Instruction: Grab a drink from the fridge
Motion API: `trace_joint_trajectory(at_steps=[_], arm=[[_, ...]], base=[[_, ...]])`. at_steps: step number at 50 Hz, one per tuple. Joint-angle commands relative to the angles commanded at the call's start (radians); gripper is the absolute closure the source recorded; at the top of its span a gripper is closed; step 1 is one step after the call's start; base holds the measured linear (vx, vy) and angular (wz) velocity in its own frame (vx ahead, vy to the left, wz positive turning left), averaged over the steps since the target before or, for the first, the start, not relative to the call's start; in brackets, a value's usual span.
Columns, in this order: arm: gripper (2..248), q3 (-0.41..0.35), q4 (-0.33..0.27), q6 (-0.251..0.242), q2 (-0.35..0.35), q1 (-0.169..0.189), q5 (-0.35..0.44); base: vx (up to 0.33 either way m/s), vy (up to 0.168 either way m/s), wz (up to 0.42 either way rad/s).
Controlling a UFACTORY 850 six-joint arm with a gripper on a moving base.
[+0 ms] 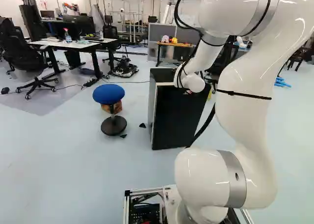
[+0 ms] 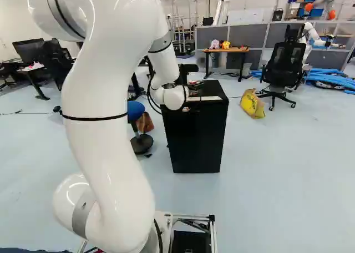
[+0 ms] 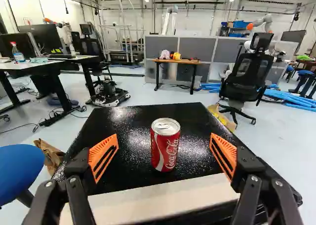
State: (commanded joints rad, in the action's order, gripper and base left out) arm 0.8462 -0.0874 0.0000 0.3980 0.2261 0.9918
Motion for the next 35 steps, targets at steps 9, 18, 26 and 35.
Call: trace_joint_trajectory(at_steps=[9,18,26,35], arm=[[3,0.021,0.000,0.000,0.017,-0.002,0.000],[3,0.042,0.000,0.000,0.034,-0.004,0.000],[3,0.062,0.004,0.000,0.049,-0.006,0.000],[3,0.081,0.013,0.000,0.064,-0.008,-0.002]], base=[[0.000,0.000,0.000],[0.000,0.000,0.000],[0.000,0.000,0.000],[0.000,0.000,0.000]])
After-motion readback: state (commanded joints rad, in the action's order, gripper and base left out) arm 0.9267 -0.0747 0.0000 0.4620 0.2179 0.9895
